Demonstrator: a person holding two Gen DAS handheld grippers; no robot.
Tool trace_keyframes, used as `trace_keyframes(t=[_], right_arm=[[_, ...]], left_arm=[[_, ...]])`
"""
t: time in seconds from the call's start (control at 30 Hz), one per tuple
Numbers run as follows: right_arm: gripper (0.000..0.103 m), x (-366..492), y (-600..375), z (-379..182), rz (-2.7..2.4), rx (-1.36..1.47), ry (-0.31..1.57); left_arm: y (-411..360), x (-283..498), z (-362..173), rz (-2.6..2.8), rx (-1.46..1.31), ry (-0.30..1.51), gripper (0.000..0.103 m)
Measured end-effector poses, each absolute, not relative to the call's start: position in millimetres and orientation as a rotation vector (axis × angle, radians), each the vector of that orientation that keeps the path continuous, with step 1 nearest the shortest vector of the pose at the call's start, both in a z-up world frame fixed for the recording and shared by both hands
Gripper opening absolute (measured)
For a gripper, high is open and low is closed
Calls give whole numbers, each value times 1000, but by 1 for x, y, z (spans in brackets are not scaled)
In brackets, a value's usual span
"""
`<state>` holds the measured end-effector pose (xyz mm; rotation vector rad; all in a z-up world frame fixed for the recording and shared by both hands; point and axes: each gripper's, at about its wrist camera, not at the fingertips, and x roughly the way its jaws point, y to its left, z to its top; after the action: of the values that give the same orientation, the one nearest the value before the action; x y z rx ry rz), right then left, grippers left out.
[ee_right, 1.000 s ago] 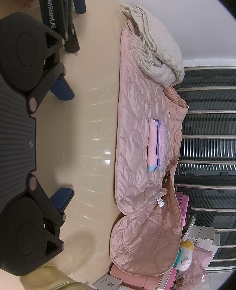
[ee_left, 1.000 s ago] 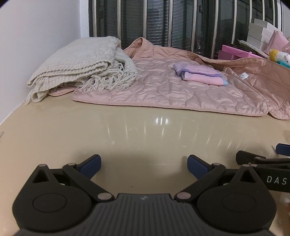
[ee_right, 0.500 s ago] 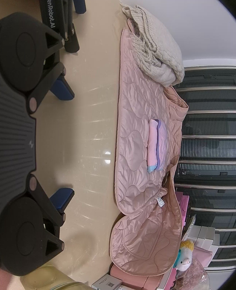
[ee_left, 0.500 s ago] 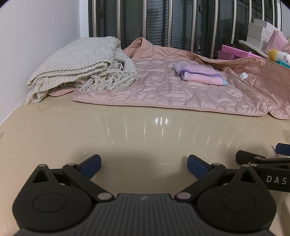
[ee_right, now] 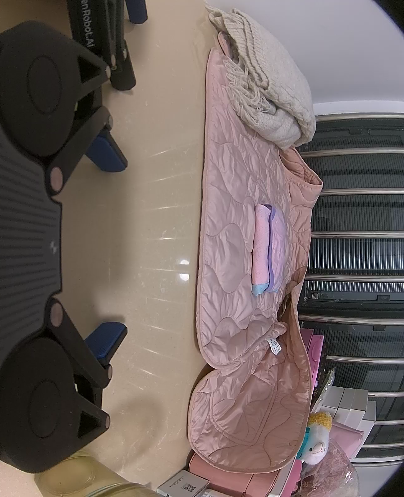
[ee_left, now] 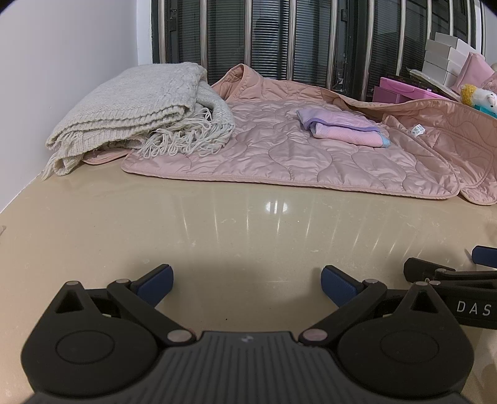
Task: Fold clothes
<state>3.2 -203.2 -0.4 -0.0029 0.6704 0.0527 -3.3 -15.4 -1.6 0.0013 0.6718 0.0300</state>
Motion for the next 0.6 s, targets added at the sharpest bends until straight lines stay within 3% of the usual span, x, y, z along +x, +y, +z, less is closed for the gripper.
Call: trace_keyframes(t=[0.6], right_arm=[[103, 3, -203, 0, 50, -3, 670]], left_arm=[[-15, -4, -2, 38, -1, 670, 102]])
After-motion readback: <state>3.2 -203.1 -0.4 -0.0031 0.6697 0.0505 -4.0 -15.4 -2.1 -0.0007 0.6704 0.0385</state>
